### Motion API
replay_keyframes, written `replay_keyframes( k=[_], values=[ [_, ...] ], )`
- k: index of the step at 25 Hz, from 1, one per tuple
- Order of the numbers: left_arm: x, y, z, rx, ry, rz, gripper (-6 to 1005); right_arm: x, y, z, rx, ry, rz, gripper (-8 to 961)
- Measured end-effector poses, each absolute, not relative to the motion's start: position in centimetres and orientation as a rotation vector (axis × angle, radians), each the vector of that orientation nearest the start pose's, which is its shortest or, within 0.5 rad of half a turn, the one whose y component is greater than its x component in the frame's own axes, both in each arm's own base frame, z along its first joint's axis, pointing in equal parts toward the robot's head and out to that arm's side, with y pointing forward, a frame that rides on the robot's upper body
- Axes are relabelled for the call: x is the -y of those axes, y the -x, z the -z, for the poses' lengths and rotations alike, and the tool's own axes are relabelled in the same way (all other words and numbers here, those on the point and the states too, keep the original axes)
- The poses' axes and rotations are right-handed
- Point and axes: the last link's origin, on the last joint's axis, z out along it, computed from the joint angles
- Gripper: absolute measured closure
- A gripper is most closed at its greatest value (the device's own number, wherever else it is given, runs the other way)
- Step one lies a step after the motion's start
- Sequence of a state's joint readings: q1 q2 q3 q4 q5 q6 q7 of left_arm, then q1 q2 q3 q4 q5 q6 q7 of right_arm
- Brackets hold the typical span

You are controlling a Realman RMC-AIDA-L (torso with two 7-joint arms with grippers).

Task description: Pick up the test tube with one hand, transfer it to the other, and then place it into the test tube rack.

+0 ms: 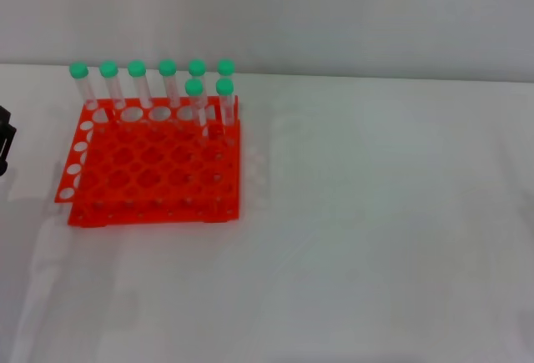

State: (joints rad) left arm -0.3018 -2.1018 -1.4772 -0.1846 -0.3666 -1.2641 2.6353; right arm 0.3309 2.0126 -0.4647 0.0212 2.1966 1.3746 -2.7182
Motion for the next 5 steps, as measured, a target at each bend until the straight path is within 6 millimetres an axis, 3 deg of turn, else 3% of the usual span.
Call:
replay_keyframes(
  k=[5],
  values=[
    [-30.06, 35.69, -2.61, 0.762, 1.282, 0.987, 214, -28.15, -38.45, -4.66, -0.621, 1.441, -0.783, 112]
  ],
)
